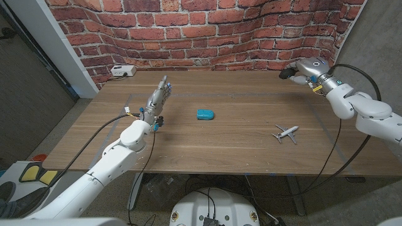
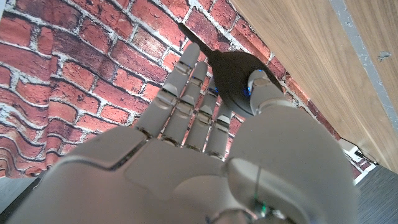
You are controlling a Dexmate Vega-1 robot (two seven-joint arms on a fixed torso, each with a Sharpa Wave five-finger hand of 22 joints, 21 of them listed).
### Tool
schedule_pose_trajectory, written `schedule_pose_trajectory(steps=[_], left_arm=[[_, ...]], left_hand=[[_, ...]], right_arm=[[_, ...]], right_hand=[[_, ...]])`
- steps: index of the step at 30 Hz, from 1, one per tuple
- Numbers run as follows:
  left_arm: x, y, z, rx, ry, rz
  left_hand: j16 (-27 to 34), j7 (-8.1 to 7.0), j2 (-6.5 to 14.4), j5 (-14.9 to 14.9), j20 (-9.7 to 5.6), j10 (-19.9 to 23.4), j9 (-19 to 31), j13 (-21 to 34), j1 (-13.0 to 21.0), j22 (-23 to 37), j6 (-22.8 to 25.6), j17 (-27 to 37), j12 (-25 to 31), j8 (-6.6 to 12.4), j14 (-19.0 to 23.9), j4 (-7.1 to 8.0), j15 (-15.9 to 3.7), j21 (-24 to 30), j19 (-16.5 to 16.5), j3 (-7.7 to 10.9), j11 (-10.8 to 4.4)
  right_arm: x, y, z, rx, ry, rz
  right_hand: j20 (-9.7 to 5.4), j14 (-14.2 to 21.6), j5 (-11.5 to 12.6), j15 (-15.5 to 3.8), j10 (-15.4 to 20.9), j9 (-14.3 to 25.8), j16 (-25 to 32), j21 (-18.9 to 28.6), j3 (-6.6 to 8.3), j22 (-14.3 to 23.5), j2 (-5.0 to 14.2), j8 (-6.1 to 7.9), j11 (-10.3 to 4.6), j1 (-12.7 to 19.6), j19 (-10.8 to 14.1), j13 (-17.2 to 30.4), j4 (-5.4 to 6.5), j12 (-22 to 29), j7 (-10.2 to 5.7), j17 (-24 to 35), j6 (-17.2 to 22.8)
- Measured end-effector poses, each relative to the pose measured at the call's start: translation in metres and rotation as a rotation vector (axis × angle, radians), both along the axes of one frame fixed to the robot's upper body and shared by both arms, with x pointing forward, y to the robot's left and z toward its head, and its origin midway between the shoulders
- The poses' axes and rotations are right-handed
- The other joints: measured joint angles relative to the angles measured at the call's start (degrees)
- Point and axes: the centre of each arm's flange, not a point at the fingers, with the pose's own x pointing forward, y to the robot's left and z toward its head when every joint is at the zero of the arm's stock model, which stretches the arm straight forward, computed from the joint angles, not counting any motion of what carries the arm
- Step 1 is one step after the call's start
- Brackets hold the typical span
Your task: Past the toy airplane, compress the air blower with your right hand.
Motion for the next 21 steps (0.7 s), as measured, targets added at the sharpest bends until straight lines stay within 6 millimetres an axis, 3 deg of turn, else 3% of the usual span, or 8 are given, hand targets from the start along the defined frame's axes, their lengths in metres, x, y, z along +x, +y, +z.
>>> schedule_pose_trajectory(steps=[9,21], left_arm=[[-0.0018,0.0026,0.0000,0.001,-0.001,0.004],[-0.0001,0.0044,-0.0029,0.000,0.009,-0.002]], left_hand=[[0.00,-0.21,-0.02,0.00,0.00,0.00,0.00,0.00,0.02,0.00,0.21,0.00,0.00,0.00,0.00,0.00,0.00,0.00,0.00,0.00,0.00],[0.00,-0.21,-0.20,0.00,0.00,0.00,0.00,0.00,0.99,0.00,0.21,0.00,0.00,0.00,0.00,0.17,0.00,0.00,0.00,-0.17,0.00]], right_arm=[[-0.0017,-0.0006,-0.0031,0.007,-0.038,-0.005],[-0.0030,0.0016,-0.0061,0.018,-0.070,-0.011]], right_hand=[[-0.20,2.91,-0.04,-0.87,4.60,-0.18,0.00,1.00,0.00,0.27,0.31,0.22,-0.49,-0.24,1.43,0.00,0.00,0.00,-0.72,0.00,4.21],[-0.70,6.54,-0.27,-1.83,8.92,-0.21,0.00,2.71,0.34,0.80,3.08,0.21,-1.37,1.02,2.74,-0.01,0.34,-0.02,-1.34,0.16,9.11]])
